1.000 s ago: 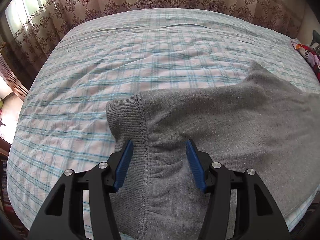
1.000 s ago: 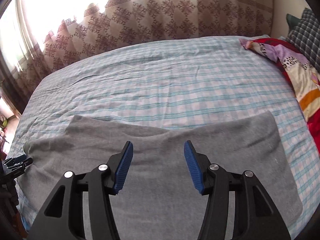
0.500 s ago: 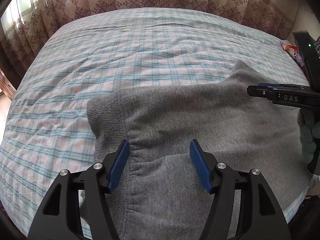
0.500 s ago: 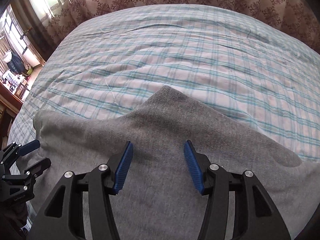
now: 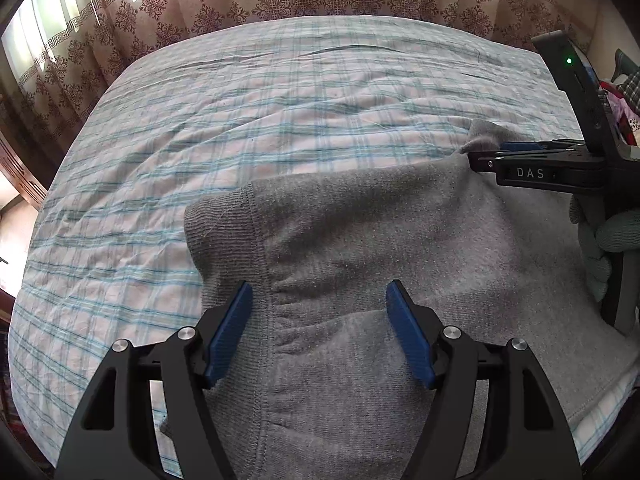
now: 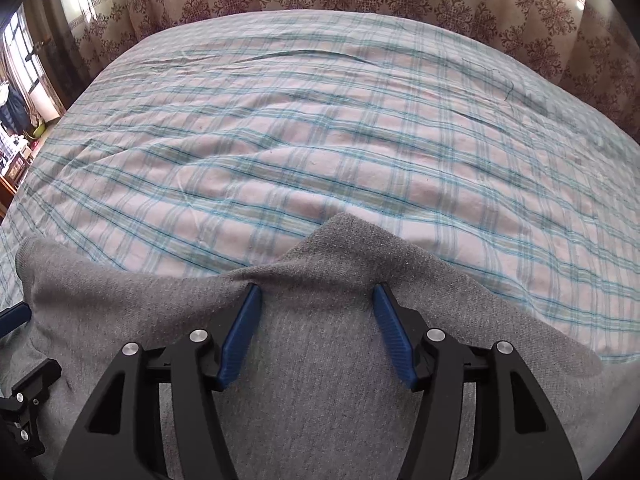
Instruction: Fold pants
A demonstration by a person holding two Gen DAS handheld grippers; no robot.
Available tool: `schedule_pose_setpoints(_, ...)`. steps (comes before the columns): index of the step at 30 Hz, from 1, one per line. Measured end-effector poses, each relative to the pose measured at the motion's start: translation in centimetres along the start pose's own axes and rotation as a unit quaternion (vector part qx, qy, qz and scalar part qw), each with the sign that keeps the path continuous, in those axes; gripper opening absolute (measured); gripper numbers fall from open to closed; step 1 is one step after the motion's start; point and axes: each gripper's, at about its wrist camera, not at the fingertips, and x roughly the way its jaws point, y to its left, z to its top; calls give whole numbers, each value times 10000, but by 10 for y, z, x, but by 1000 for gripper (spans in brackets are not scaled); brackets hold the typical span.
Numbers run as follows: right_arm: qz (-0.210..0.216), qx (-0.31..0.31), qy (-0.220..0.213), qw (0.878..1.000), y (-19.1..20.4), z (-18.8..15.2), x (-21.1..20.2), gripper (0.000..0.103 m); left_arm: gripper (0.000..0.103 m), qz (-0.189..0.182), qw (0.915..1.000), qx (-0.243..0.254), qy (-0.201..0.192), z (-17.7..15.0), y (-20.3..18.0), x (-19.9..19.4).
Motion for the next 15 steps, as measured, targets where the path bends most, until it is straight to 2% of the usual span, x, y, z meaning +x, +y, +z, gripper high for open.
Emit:
schedule_pose_setpoints(5, 146, 27, -222, 9996, -11, -8, -25, 57, 71, 5, 9997, 217, -90, 12, -17, -4)
schedule_pose_setpoints(10, -118, 149, -450, 9988, -41, -24, -56, 57, 71, -132, 9982, 524, -248, 28, -47, -7)
schedule_pose_setpoints(15, -453, 519, -448, 9966, -94, -48, -76, 58, 71, -304, 9954, 844, -349, 44, -87, -5)
